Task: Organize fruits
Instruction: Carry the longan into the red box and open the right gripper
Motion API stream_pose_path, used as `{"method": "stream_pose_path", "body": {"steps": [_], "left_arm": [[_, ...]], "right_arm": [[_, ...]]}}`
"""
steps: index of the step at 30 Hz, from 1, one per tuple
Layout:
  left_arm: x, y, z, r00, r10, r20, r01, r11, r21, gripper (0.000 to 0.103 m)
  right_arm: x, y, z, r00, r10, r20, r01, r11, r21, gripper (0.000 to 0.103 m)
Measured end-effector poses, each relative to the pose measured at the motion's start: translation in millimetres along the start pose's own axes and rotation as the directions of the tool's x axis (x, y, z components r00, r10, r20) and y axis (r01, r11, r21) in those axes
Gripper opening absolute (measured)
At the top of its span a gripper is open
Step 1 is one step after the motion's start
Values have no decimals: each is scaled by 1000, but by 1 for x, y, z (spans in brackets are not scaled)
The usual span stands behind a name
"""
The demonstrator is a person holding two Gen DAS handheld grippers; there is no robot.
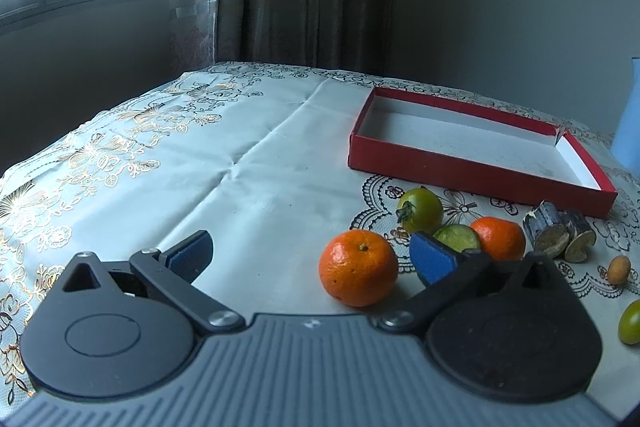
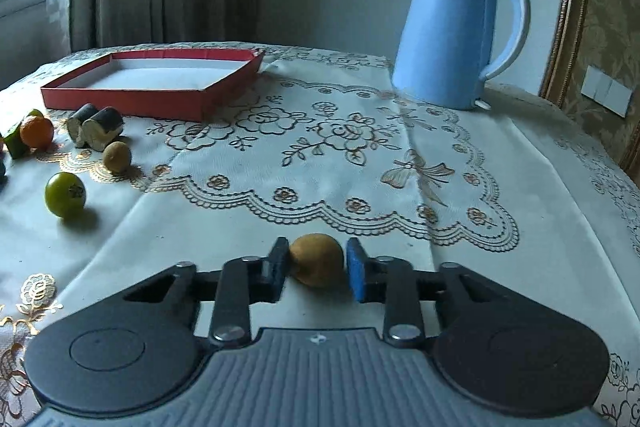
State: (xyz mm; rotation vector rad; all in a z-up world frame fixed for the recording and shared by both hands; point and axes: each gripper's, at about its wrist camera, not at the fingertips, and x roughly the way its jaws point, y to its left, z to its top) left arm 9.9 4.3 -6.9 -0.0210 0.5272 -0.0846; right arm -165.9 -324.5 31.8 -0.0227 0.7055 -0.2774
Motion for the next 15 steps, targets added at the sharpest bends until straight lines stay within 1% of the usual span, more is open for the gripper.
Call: {"method": "stream_pose_path", "body": {"steps": [2,5,7,9,11,13,15], "left_arm": [[0,0,0,1000,1,1,-1,1000,0,103],[0,-1,-1,1000,0,1,0,1000,4,103],[-1,-1,-1,1000,0,5,0,1000,7,103],[-1,-2,-1,1000,1,7,-1,1000,13,103],[-2,-2,-2,1000,0,9,0,1000,15,103],[-1,-1,-1,1000,-1,9,1,1000,12,103],[-1,-1,-1,1000,-2,5,2,1000,10,103]], "right_arm": [[-1,1,1,1000,2,5,-2,1000,5,28],[-10,4,16,997,38,64,-40,999,28,28],[-14,12,36,991,74,114,-76,997,16,28],[-9,23,65,981,106,163,-108,994,3,28],[8,34,94,974,149,172,-150,989,-7,28],[36,47,121,974,170,152,-172,985,3,28],[72,61,143,975,194,111,-197,980,23,28]]}}
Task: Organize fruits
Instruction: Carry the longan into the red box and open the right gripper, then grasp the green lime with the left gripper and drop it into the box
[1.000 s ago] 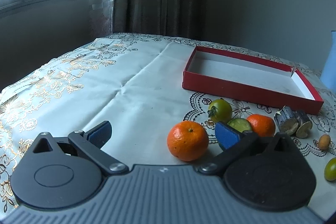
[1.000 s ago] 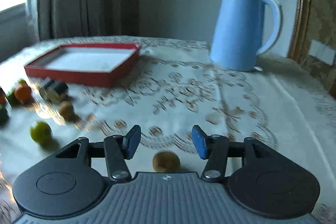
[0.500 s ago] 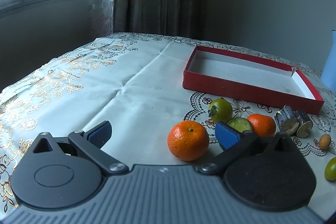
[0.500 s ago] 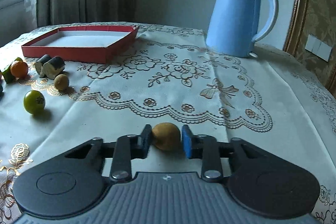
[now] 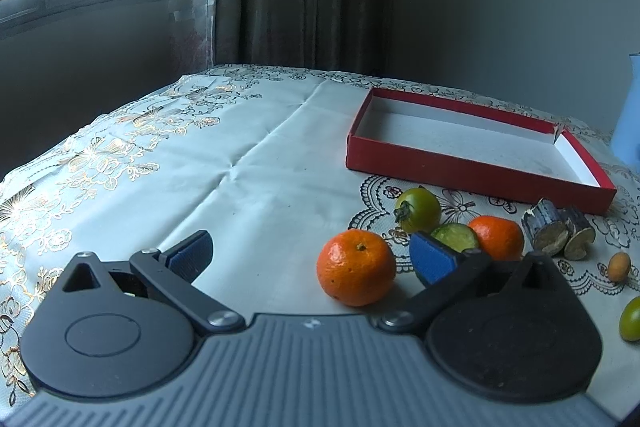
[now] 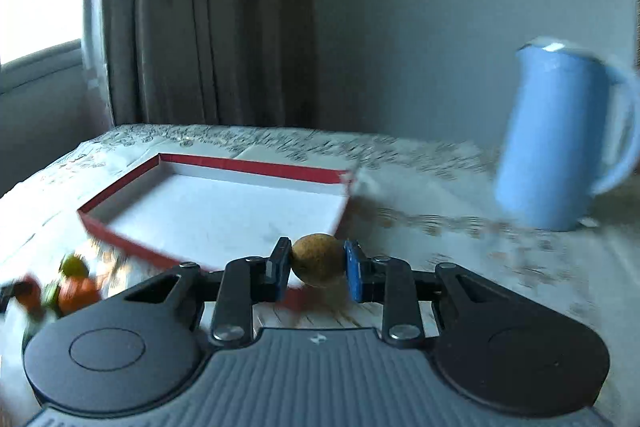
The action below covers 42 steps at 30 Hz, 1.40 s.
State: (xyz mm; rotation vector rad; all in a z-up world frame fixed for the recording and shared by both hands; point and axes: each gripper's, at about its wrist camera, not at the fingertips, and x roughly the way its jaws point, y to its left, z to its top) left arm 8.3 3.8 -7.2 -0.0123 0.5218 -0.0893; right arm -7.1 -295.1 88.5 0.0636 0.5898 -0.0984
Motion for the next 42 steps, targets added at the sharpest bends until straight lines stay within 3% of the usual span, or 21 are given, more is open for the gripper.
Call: {"method": "stream_pose_path", "body": {"steps": [8,10,15,16,17,19,24,29,31,33,40,42], "left_arm": [[1,0,1,1000,-14,-7,14,1000,1,103],[0,0,1,1000,-16,-4,16,1000,1,103],[-4,-1,-1,999,-37,10,36,999,14,103],[-8,-2,-2,999,-44,19,44,999,19,103],[-10,-3,-2,998,-47,30,47,999,21,103],[-21,-6,-4,997,-49,57,47,998,33,103],[-46,-27,-15,994,-97,41,94,994,59,103],[-58,-54,-28,994,-105,15,102,989,106,103],[-59,-62,-29,994,-108,19,106,988,110,99],[-57,-67,-27,993,-119,0,118,988,103,88],[-43,-66,-29,993,-98,-69,103,992,68,78],[-38,-66,-30,992,-91,-88,96,994,60,63]], "right_arm": [[94,26,11,991,-59,-121,52,997,-53,28],[90,30,7,991,-104,-89,97,992,-82,29],[39,6,3,999,-22,24,20,998,59,31],[24,0,-2,999,-5,51,1,997,76,43],[13,-5,-6,997,-4,71,-2,997,81,63],[-11,-15,-17,991,-24,133,13,997,80,78],[-36,-46,-39,977,-75,201,51,991,123,78],[-33,-59,-40,985,-21,171,-7,987,162,78],[-34,-56,-41,985,-6,175,-21,988,151,78],[-38,-55,-41,982,-1,186,-26,989,144,78],[-47,-55,-41,974,25,224,-60,987,149,78],[-47,-55,-40,974,32,226,-66,987,147,78]]}}
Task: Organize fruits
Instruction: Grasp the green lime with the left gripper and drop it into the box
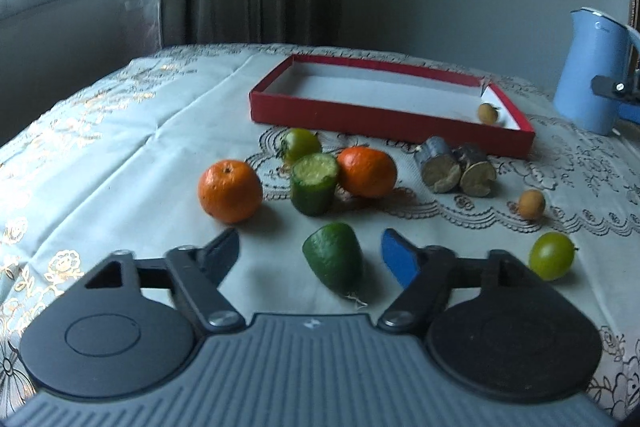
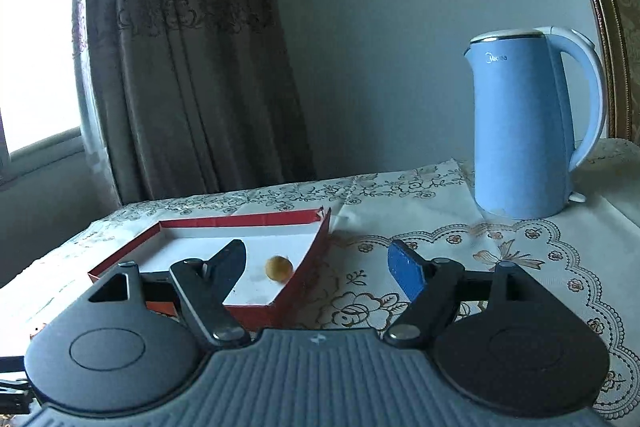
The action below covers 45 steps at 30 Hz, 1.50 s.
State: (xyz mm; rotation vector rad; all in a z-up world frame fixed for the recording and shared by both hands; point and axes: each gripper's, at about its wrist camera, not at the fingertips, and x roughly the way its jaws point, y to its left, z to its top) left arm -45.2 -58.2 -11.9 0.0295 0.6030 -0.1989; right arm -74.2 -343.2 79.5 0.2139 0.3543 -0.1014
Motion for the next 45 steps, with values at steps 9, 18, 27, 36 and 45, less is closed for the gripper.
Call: {"method": "stream_pose_path", "body": {"steps": [9,18,27,36,45], "left_arm": [[5,-5,-1,998,-50,-30,51,999,18,31],[-13,-6,14,997,-70,21,70,997,15,31],[8,-28,106,987,-63,149,53,996,70,31],[94,-44,149,996,-38,75,33,997,69,31],[128,-38,143,997,52,56,-55,997,50,87]], "right_arm": [[1,4,-1,1000,17,-4,-17,1000,-11,78],[-1,4,-2,1000,18,6,-18,1000,-4,78],[3,2,-4,1000,7,-4,-7,1000,3,78],[9,1,-7,1000,8,-26,-8,1000,-1,78],[8,2,-6,1000,16,-24,-16,1000,-12,78]]}}
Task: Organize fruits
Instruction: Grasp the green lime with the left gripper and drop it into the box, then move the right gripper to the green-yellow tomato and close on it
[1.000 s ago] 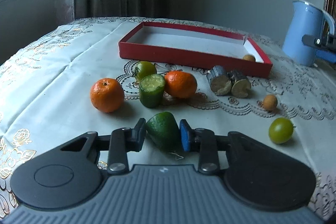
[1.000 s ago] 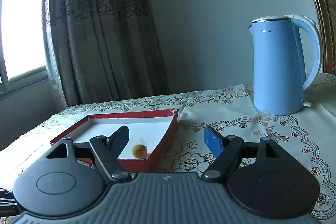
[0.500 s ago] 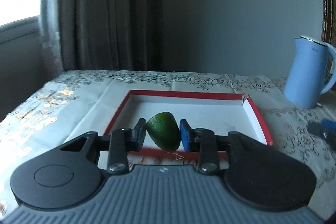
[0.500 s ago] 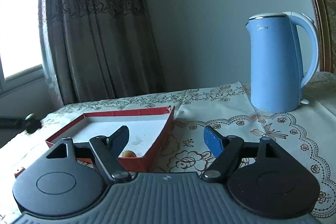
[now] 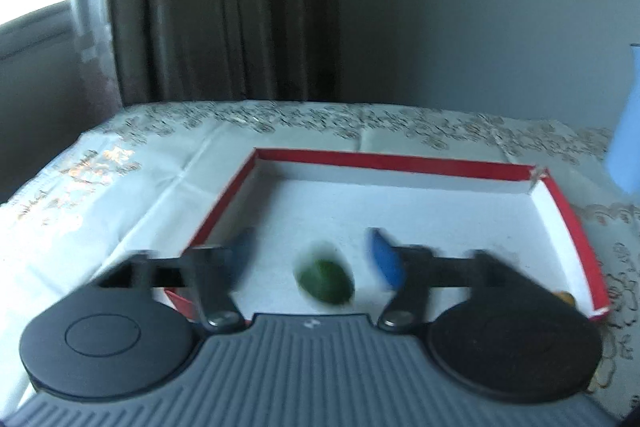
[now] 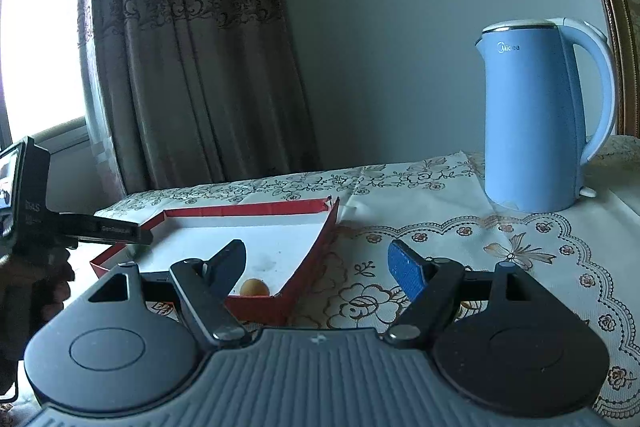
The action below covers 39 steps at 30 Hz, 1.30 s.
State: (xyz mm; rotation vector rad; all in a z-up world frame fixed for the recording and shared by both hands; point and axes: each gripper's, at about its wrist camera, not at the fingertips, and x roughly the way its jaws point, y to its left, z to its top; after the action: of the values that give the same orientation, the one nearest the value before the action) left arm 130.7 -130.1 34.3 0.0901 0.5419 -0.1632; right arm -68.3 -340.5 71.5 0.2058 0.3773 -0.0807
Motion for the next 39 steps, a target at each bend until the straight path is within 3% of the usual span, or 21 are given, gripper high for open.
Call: {"method": "stream_pose_path", "body": {"steps": [2,5,10,16,20,27,33,39], "left_arm": [[-6,1,-1,999,17,31,-17,1000,12,93],[-20,5,0,999,4,50,-6,999,34,93],[-69,38,-8,994,-17,111,15,1000,17,99],[-120,83,-52,987,-21,157,18,1000,21,103],[-137,102,-85,985,27,172,-29,1000,11,103],[-142,122,-121,982,55,181,-48,998,-45,103],[-134,134,-125,989,48,143,-33,994,-102,103],[-139,139,-127,986,34,165,-13,992,-129,103]], "right_arm": [[0,-1,0,1000,-4,1,4,1000,-2,78],[1,-3,0,1000,-7,-1,7,1000,6,78],[-3,-3,1,1000,-12,13,11,1000,7,78],[-5,1,0,1000,0,17,0,1000,-5,78],[-9,2,-2,999,6,37,-6,1000,-8,78],[-13,8,-8,1000,-11,11,11,1000,0,78],[-38,36,-24,999,35,-29,-36,999,-34,78],[-62,71,-49,991,73,-112,-86,990,-115,79]]}}
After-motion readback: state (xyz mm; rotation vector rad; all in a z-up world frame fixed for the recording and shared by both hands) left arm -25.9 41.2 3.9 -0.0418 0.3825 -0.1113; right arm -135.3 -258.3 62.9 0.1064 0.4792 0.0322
